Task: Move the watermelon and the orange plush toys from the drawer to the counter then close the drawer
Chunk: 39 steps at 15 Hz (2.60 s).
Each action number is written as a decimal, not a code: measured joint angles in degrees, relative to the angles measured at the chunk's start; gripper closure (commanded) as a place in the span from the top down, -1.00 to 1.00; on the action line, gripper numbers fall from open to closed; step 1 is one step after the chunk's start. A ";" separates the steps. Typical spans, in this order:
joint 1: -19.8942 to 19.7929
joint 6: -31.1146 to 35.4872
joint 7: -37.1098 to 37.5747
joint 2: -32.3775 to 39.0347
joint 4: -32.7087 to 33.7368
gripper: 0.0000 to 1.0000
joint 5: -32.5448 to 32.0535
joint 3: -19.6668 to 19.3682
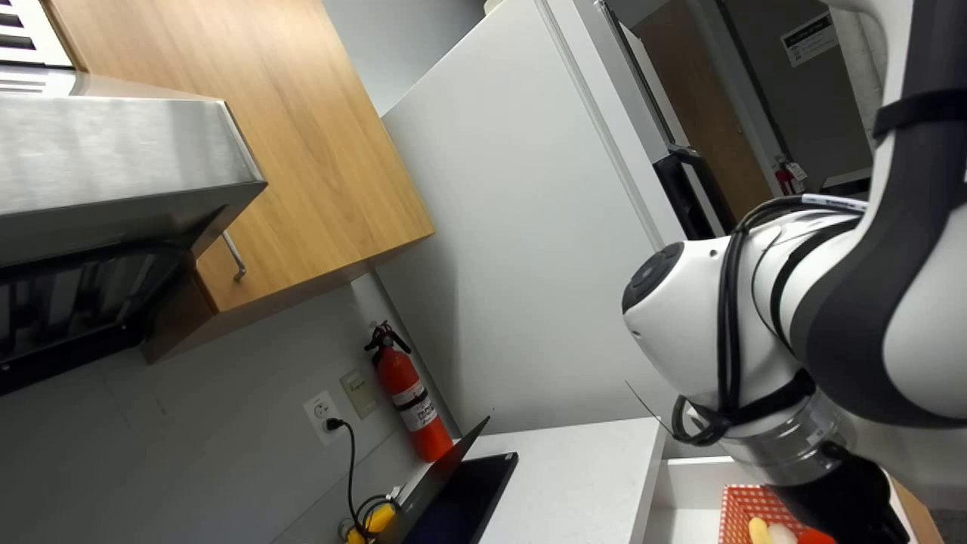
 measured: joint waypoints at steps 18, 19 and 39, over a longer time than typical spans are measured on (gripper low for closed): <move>-0.52 11.21 6.23 6.31 2.73 0.44 -8.05 -1.47; -0.49 11.47 6.24 7.03 3.14 0.57 -8.05 -1.54; 0.99 12.51 7.35 16.81 9.31 1.00 -3.79 -4.11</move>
